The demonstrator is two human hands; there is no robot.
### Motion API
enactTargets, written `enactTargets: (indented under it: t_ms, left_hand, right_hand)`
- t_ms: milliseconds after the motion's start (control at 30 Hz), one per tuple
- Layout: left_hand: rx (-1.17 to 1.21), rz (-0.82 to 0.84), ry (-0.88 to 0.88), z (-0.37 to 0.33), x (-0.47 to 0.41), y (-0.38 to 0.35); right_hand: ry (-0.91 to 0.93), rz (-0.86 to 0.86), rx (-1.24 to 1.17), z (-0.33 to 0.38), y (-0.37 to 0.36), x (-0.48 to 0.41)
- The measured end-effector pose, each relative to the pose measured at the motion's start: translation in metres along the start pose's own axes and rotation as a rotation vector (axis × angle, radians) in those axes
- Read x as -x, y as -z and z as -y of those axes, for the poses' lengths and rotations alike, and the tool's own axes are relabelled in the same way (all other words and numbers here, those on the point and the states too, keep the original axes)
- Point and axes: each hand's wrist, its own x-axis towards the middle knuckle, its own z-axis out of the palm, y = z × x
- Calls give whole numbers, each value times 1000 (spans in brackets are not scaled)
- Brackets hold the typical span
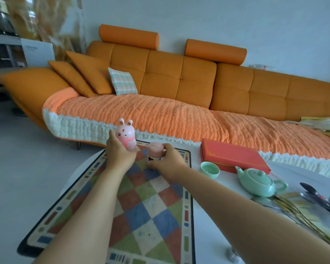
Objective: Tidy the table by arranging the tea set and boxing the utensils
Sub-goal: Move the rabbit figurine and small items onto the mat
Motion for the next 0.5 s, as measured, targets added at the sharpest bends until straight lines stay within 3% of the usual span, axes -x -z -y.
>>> enactTargets:
  t_ms: [500]
  left_hand:
    - [-134, 39, -56, 24, -28, 4]
  right_hand:
    - [-60, -45, 54, 18, -30, -58]
